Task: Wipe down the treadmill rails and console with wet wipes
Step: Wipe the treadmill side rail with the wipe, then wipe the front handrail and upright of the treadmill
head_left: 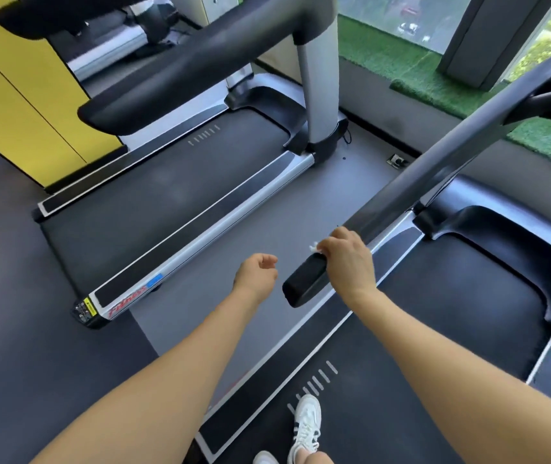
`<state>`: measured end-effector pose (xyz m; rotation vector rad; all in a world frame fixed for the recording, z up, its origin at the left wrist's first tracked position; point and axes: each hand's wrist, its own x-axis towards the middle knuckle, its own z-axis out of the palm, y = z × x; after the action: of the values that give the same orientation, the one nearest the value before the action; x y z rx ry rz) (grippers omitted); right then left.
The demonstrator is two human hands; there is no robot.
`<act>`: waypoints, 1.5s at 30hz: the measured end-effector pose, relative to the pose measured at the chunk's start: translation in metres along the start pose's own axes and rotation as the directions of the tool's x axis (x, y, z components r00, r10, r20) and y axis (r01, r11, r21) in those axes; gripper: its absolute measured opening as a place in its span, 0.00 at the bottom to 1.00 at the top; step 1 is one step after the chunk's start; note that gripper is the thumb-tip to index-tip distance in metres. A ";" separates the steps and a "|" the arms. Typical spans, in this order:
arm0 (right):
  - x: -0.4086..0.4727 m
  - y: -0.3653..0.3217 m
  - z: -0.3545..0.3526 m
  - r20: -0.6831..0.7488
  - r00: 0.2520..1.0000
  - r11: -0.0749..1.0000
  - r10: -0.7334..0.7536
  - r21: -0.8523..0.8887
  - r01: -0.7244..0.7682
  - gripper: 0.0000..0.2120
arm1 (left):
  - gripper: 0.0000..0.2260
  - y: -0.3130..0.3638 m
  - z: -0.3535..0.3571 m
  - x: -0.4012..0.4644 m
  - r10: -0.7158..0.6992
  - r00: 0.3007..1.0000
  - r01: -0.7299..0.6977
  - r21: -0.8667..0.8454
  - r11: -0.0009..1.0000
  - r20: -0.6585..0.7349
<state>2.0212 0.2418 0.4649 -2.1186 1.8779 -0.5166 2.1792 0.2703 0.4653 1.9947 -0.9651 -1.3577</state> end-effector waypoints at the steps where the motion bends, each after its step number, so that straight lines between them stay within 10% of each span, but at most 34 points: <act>1: -0.008 -0.008 0.002 0.064 0.997 0.999 -0.036 -0.012 0.037 0.09 | 0.14 0.004 -0.001 0.002 -0.003 1.000 0.003 -0.001 1.000 -0.005; 6: -0.003 -0.027 -0.008 0.347 0.937 0.977 0.033 0.184 -0.103 0.10 | 0.12 0.032 0.002 0.013 0.023 0.999 -0.023 0.015 1.000 0.023; 14: 0.080 -0.007 -0.072 0.142 0.948 0.694 0.286 0.652 -0.307 0.05 | 0.08 0.118 0.014 0.035 0.141 0.937 -0.059 -0.253 0.966 0.319; 30: 0.232 0.030 0.008 -0.184 0.825 0.681 0.534 0.672 -0.290 0.14 | 0.09 0.181 0.042 0.272 0.468 0.577 -0.245 -0.404 0.881 0.670; 35: 0.273 -0.029 0.032 -0.023 0.826 0.458 0.564 0.841 -0.289 0.12 | 0.19 0.183 -0.009 0.327 0.462 0.607 -0.274 -0.375 0.885 0.647; 45: 0.306 0.002 -0.003 -0.092 0.751 0.489 0.654 0.809 -0.327 0.09 | 0.07 0.242 0.030 0.323 0.488 0.449 -0.177 -0.461 0.869 0.748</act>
<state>2.0483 -0.0619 0.4944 -0.8718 1.8496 -1.3637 2.1651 -0.1343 0.4591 0.7000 -1.3366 -2.1134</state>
